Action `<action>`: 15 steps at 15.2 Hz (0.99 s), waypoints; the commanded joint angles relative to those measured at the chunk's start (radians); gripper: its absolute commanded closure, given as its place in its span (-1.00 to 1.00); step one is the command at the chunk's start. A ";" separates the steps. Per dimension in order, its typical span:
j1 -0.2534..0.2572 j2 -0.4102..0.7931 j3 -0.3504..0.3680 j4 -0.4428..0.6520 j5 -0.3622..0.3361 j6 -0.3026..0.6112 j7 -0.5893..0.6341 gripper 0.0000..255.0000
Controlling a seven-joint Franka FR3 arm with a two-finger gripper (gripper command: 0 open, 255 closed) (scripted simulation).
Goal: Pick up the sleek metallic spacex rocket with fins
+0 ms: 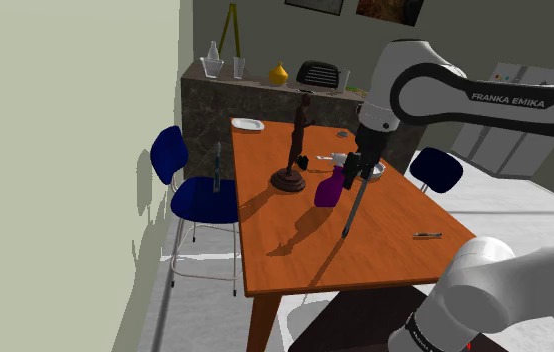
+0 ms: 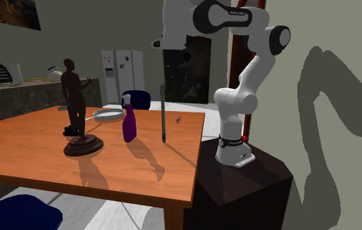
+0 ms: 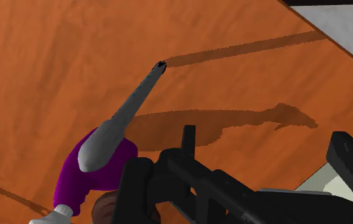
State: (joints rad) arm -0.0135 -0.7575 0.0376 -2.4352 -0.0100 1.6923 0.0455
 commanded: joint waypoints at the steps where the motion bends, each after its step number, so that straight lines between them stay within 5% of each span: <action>1: 0.000 0.000 0.000 0.000 0.000 0.000 0.000 -1.00; 10: -0.274 0.016 -0.029 0.075 -0.023 0.049 0.446 -1.00; 15: -0.287 0.004 -0.030 0.016 -0.024 0.100 0.468 -1.00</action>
State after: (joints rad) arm -0.3002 -0.7518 0.0055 -2.4060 -0.0350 1.7803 0.5082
